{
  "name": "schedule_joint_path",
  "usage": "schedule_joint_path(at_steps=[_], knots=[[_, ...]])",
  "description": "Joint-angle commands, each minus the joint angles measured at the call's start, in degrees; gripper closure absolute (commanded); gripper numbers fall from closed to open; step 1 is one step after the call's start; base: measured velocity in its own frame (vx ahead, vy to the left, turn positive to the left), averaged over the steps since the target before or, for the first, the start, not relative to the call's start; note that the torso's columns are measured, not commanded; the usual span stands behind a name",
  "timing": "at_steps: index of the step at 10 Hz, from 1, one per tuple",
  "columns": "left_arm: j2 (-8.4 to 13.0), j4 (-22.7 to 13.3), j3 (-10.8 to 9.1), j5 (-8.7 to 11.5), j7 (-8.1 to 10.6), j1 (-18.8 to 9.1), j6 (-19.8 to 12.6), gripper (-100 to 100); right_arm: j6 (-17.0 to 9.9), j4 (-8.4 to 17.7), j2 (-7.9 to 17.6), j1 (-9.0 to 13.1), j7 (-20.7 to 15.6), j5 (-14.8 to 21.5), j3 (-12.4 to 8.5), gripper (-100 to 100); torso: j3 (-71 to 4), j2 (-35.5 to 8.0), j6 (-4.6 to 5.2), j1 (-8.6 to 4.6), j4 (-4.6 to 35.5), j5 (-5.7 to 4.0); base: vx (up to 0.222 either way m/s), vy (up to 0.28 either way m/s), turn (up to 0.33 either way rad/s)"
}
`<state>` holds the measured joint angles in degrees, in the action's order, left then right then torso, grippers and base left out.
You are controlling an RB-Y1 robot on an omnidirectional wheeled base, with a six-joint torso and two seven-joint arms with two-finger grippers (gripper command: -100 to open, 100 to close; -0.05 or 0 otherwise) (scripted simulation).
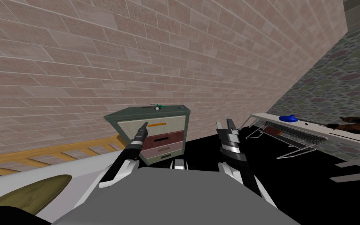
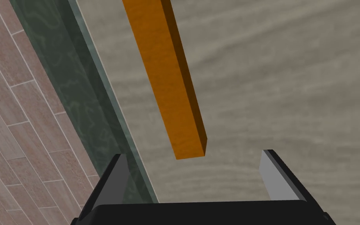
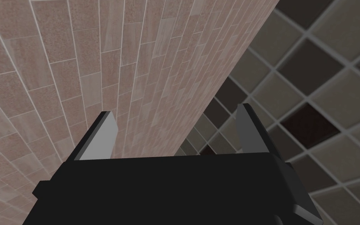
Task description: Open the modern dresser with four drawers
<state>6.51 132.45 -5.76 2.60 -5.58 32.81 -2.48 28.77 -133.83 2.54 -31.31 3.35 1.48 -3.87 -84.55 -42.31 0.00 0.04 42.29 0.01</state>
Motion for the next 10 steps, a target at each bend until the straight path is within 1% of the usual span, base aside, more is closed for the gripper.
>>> schedule_joint_path(at_steps=[1,2,3,4,5,6,7,8,9,10], knots=[[-0.3,0.1,-0.04,0.5,0.22,0.3,-2.5,-100,0.0,0.0,0.0,0.0,0.0,0.0,0.0,0,0.0,0.1,0.0,-0.05,0.0,-0.01,0.007,-0.074,0.027],[-0.6,0.2,-0.11,0.8,0.39,0.6,-3.9,-100,0.0,0.0,0.0,0.0,0.0,0.0,0.0,0,0.0,0.1,0.0,-0.05,0.0,-0.02,0.01,-0.075,0.037],[-0.7,0.2,-0.13,0.9,0.45,0.7,-4.5,-100,0.0,0.0,0.0,0.0,0.0,0.0,0.0,0,0.0,0.1,0.0,-0.04,0.0,-0.01,0.009,-0.065,0.032],[-0.6,0.1,-0.13,0.9,0.44,0.7,-3.7,-100,0.0,0.0,0.0,0.0,0.0,0.0,0.0,0,0.0,0.0,0.0,-0.01,0.0,0.0,0.004,-0.028,0.007],[-0.6,1.7,-0.29,1.0,0.46,1.2,-5.0,-100,0.0,0.0,0.0,0.0,0.0,0.0,0.0,0,0.0,0.0,0.0,0.1,0.0,0.02,0.079,0.004,-0.018],[-0.6,1.0,-0.2,0.9,0.44,1.0,-4.4,-100,0.0,0.0,0.0,0.0,0.0,0.0,0.0,0,-0.1,0.2,0.0,0.14,0.0,0.04,0.051,0.005,-0.004],[-0.6,1.1,-0.21,0.9,0.44,1.0,-4.6,100,0.0,0.0,0.0,0.0,0.0,0.0,0.0,0,-0.1,0.1,0.0,0.06,0.0,0.02,0.008,0.001,0.001],[-0.5,1.8,-0.02,1.0,0.44,1.5,-4.5,100,0.0,0.0,0.0,0.0,0.0,0.0,0.0,0,0.0,-0.1,0.0,-0.01,0.0,0.02,-0.068,-0.009,0.024],[-0.5,2.0,0.05,1.0,0.44,1.7,-4.6,100,0.0,0.0,0.0,0.0,0.0,0.0,0.0,0,0.1,-0.1,0.0,0.11,-0.3,0.3,-0.153,-0.032,0.016],[-0.4,2.5,0.18,1.1,0.44,2.1,-4.6,100,0.0,0.0,0.0,0.0,0.0,0.0,0.0,0,0.1,0.0,-0.01,0.21,-0.3,0.31,-0.179,-0.051,0.011]])
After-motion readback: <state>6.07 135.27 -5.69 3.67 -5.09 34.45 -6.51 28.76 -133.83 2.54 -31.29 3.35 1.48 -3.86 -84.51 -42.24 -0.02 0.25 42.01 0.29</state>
